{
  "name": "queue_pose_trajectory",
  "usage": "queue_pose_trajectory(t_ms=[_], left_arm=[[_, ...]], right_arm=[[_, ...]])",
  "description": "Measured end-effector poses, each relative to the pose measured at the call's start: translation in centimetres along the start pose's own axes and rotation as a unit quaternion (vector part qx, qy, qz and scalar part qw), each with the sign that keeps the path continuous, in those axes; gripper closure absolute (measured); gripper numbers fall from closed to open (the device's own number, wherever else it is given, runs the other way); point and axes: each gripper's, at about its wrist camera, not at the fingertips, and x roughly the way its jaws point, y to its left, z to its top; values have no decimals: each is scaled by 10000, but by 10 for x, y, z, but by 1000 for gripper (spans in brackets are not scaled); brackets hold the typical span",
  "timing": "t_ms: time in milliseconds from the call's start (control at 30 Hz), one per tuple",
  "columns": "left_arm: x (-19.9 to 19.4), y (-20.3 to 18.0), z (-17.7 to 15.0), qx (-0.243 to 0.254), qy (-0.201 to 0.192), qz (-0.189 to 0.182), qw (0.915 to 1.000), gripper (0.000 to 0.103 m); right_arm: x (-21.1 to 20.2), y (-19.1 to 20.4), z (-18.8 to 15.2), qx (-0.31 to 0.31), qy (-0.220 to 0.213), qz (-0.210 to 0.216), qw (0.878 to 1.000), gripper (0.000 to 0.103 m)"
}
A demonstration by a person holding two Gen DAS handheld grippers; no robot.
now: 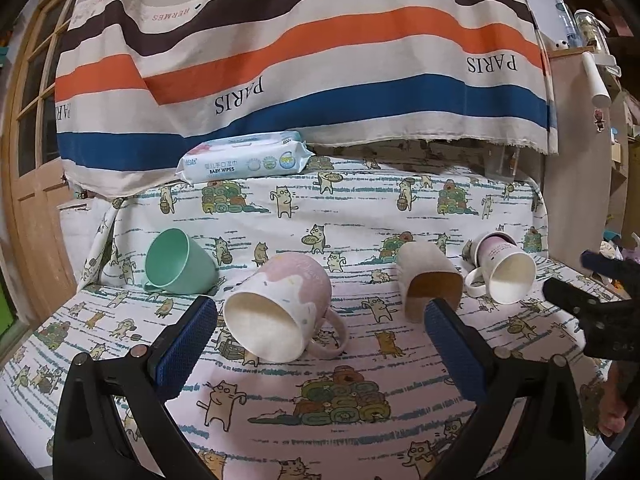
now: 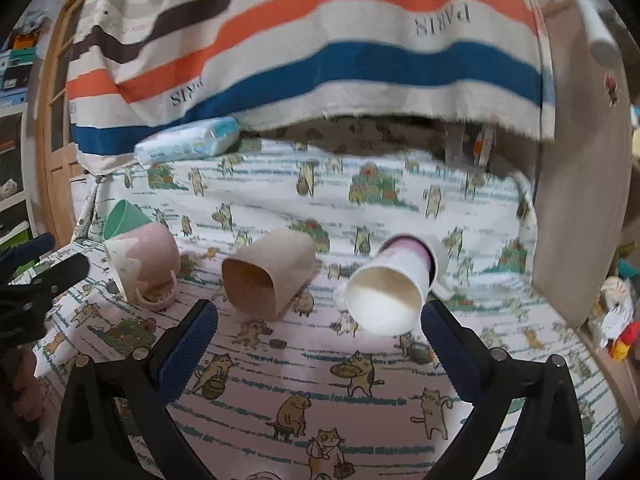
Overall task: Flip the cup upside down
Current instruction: 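Move the left gripper toward the pink-and-white mug lying on its side, then grasp the pink-and-white mug with the left gripper and lift it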
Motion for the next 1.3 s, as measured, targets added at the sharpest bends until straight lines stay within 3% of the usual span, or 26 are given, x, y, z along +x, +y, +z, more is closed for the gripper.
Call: queue_pose_trajectory(t_ms=[167,400,633,867,967,1100,1300], left_arm=[[0,1,-1,164,-179,219,9995,0],[-2,0,-1,161,-197,224,9994,0],[0,3,0,-5,-21,39,10000,0],[2,1,0,36,21,58,10000,0],[10,0,-1,74,238,86,9997,0],[30,-4,6,349,908,114,9952,0],[45,6,39,281,1209,97,9922,1]], right_arm=[[-13,7,-1,-49,-126,-165,9998,1],[-11,12,5,64,326,-458,9984,1],[-10,9,21,593,599,63,9964,1],[-22,30,32,431,401,83,9982,1],[-25,34,33,360,345,0,9988,1],[-27,27,30,439,383,-7,9983,1],[-21,3,23,588,533,-362,9962,1]])
